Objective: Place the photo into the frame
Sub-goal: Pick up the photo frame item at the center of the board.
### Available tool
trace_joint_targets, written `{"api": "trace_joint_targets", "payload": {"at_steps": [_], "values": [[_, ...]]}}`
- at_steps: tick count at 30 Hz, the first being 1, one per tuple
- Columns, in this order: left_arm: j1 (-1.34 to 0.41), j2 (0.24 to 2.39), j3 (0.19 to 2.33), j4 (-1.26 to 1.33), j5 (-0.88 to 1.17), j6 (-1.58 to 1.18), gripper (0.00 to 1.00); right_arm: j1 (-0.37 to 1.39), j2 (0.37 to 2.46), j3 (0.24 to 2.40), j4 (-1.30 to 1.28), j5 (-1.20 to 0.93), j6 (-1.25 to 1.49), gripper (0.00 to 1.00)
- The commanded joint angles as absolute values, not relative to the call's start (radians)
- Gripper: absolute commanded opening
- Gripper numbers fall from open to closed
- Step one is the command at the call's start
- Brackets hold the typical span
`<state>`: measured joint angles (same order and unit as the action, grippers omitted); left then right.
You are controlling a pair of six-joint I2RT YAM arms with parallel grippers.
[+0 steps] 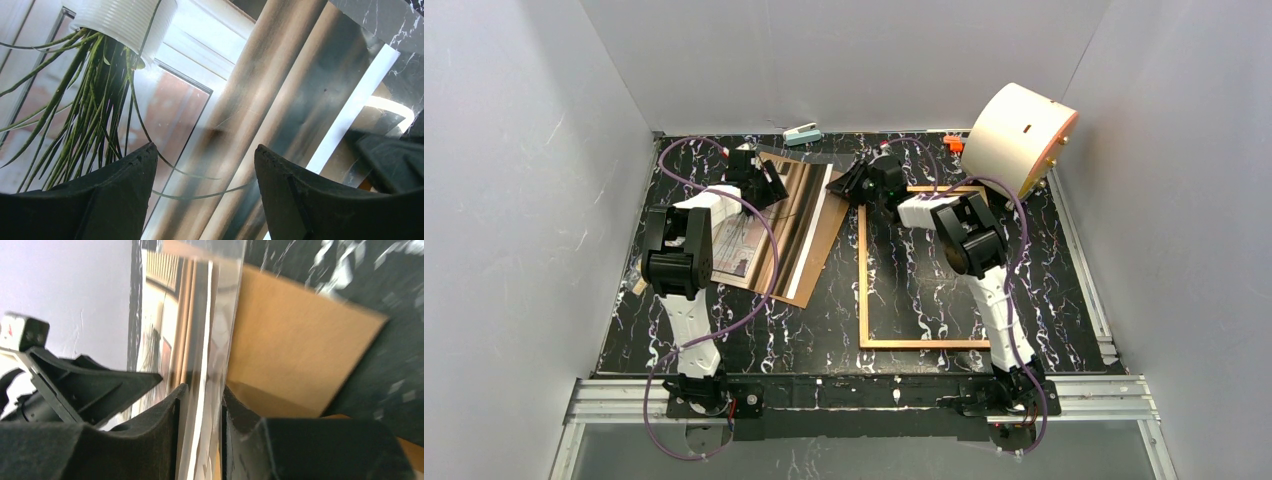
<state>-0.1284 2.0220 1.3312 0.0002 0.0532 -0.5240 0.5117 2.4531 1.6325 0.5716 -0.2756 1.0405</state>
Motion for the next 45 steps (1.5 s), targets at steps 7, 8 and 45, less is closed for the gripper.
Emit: {"api": "trace_joint_targets", "payload": {"at_steps": [7, 8, 45], "values": [[-0.133, 2.034, 1.325, -0.152, 0.043, -0.526, 0.70, 0.607, 2.360, 1.573, 0.416, -0.196, 0.997, 0.29], [-0.133, 2.027, 1.330, -0.156, 0.044, -0.525, 0.70, 0.607, 2.358, 1.583, 0.402, -0.188, 0.988, 0.27], [-0.117, 1.850, 1.505, -0.332, 0.018, -0.484, 0.82, 0.591, 2.131, 1.800, -0.188, -0.281, 0.834, 0.01]]}}
